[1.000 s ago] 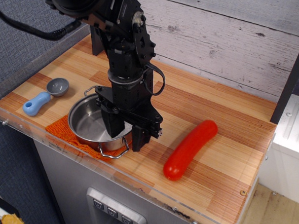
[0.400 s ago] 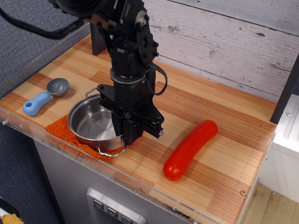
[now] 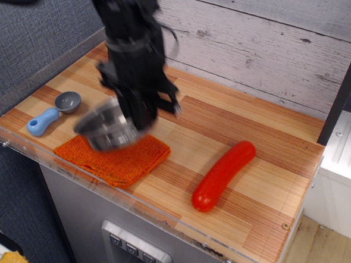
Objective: Move silver pot directly above orange cloth.
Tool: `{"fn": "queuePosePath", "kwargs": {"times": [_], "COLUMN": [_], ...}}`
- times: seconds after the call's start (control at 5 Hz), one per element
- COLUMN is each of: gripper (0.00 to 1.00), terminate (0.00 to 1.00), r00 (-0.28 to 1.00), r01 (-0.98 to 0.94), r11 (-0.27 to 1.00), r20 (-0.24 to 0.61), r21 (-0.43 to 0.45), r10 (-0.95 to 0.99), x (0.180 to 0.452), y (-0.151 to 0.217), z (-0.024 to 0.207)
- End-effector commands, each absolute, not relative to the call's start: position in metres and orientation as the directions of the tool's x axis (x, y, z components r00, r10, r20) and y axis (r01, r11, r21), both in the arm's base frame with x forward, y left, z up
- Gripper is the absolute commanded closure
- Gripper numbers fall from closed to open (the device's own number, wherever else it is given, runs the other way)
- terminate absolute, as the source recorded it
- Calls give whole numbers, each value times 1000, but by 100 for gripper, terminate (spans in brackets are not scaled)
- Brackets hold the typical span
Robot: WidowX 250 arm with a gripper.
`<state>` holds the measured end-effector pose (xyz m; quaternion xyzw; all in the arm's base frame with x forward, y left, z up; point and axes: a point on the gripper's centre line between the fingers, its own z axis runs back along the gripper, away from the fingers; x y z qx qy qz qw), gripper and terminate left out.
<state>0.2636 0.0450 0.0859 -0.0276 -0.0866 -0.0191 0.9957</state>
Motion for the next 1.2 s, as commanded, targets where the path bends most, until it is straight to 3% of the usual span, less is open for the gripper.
{"fn": "queuePosePath", "kwargs": {"times": [0.0,0.2,0.6,1.0], "gripper": [100,100,100,100], "terminate": [0,0,0,0], "r00": [966,952,956,972], "r01": [47,87,113,120], "r11": [995,994,992,991], "r20": [259,301,278,208], "r21": [-82,-73,-47,-52], "r10": [-25,-61,-96,-107], "x": [306,333,372,375], "y": [66,59,51,52], "z": [84,81,71,45]}}
